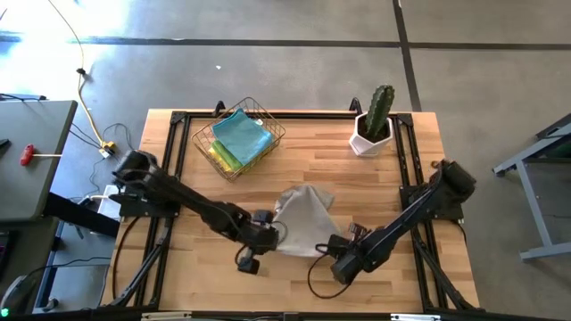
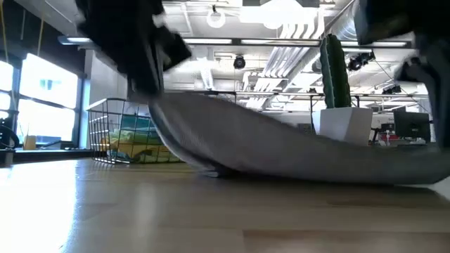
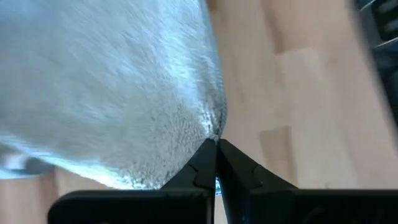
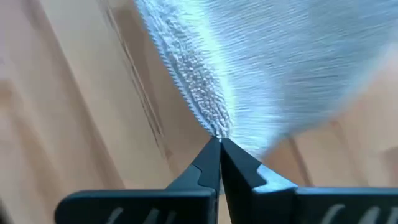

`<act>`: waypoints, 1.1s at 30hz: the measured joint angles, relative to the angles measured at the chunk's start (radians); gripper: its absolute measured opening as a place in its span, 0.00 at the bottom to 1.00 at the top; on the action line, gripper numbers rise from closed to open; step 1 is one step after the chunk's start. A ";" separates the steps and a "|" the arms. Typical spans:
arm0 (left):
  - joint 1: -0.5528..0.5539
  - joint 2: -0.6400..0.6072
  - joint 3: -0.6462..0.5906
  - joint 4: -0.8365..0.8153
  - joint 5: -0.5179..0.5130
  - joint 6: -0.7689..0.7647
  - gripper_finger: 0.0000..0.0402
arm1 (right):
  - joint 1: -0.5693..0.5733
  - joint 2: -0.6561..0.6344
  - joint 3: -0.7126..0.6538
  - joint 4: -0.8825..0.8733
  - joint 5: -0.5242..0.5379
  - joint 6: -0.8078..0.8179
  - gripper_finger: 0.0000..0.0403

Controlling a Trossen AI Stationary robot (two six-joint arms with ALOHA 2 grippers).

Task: Fold microfiber towels
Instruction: Fold the gray microfiber towel

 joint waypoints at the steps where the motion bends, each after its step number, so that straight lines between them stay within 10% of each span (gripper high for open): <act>1: -0.001 -0.030 0.000 -0.008 -0.003 -0.007 0.00 | -0.005 -0.025 0.001 -0.015 0.006 -0.001 0.00; 20: 0.103 -0.460 0.005 -0.049 -0.122 0.126 0.00 | -0.175 -0.479 0.003 -0.092 0.404 -0.516 0.00; 28: 0.223 -0.465 0.005 -0.141 -0.393 0.283 0.00 | -0.314 -0.500 0.004 -0.060 0.705 -0.830 0.00; 33: 0.267 -0.461 0.005 -0.163 0.019 0.323 0.00 | -0.372 -0.502 0.004 -0.030 0.432 -0.938 0.00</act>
